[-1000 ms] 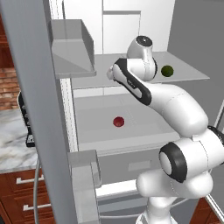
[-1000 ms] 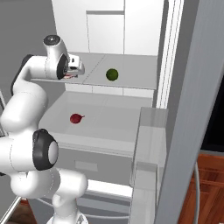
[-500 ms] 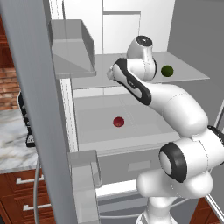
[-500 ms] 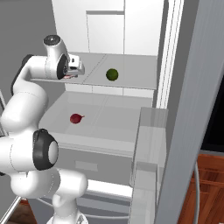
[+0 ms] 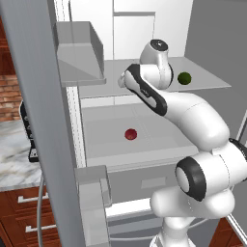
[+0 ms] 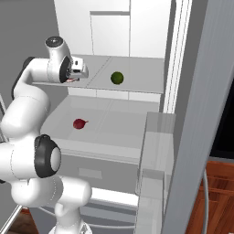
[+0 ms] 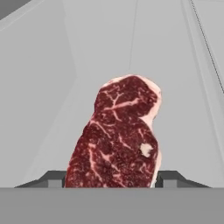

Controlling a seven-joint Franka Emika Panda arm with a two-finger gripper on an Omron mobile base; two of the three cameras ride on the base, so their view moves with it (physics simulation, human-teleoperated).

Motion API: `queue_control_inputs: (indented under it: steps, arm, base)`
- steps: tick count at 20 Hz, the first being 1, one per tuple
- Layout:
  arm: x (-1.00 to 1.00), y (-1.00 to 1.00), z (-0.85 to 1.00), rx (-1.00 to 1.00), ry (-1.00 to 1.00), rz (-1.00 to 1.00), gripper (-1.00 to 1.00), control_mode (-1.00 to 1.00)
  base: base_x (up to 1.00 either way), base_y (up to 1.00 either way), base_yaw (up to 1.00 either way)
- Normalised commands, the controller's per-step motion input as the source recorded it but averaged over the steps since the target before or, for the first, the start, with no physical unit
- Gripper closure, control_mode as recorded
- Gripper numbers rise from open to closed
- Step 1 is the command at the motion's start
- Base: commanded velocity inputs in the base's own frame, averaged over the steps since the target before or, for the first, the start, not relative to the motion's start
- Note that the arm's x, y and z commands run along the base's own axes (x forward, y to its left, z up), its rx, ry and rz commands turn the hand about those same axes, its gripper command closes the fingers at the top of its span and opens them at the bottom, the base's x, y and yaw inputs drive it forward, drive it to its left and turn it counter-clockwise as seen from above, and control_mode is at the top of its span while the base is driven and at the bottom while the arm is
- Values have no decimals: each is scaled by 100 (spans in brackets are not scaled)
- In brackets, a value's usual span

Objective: Open the fridge, remove the pear, lime, and steak, and place them on any counter.

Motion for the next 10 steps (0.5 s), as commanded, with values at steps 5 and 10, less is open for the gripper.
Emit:
queue_control_inputs:
  steps: [5,10]
  arm:
    - [-5,0,0,0,0,0,100,-100]
    - [-56,-18,3,0,-2,0,100,-100]
  base:
    - [0,0,0]
    - [0,0,0]
